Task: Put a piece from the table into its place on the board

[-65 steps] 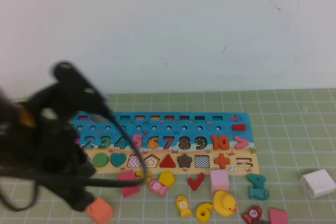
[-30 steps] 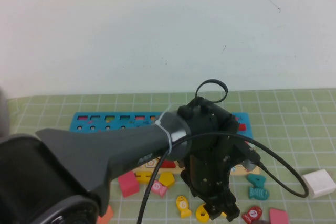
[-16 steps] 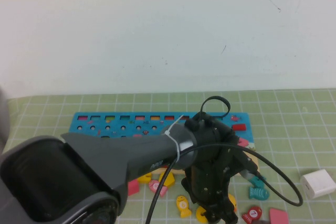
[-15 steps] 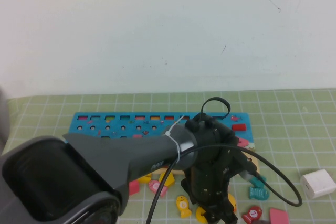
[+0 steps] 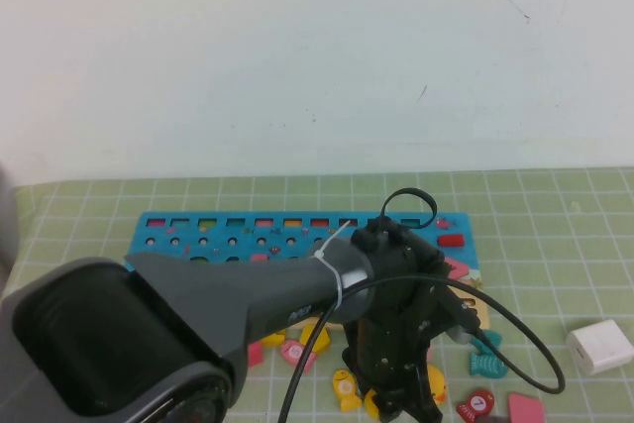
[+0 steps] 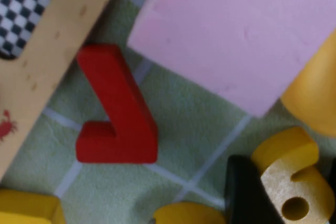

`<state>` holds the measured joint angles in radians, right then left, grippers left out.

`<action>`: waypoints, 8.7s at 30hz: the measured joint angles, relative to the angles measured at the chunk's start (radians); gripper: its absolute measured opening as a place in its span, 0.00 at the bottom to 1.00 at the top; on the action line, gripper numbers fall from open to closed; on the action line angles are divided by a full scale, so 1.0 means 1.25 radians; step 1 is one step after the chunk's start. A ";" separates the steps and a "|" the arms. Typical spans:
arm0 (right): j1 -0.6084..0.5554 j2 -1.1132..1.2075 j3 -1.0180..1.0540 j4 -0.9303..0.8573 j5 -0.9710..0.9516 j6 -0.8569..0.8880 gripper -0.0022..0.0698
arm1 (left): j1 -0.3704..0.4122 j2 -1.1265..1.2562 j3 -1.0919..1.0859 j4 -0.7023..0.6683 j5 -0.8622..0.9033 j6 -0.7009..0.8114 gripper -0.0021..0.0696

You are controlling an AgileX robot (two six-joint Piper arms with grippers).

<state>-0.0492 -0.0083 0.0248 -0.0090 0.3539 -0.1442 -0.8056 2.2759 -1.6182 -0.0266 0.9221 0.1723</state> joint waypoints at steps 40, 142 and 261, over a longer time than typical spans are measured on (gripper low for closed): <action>0.000 0.000 0.000 0.000 0.000 0.000 0.03 | 0.289 -0.022 -0.224 -0.021 0.046 -0.138 0.41; 0.000 0.000 0.000 0.000 0.000 0.000 0.03 | 0.289 -0.223 -0.227 0.004 0.157 -0.058 0.03; 0.000 0.000 0.000 0.000 0.000 0.000 0.03 | 0.608 -1.828 1.313 0.032 -0.479 -0.138 0.03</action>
<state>-0.0492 -0.0083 0.0248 -0.0090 0.3539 -0.1442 -0.0456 -0.0092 0.0234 0.0137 0.3232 0.0000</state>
